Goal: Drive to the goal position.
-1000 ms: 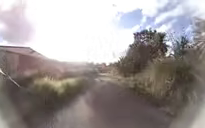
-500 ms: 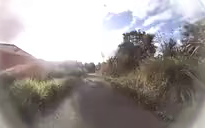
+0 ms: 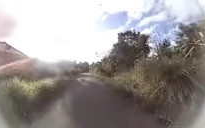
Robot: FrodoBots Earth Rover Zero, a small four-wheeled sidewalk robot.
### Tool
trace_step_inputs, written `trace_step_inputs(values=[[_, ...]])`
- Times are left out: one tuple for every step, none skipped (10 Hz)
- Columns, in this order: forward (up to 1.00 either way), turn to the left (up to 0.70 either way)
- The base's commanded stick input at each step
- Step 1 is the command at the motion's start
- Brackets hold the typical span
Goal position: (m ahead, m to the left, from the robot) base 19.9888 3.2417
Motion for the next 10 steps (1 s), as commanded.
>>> trace_step_inputs(values=[[0.5,0.03],[0.5,0.03],[0.5,0.03],[0.5,0.03],[0.5,0.03],[0.5,0.03],[0.5,0.03],[0.5,0.03],[0.5,0.03],[0.5,0.03]])
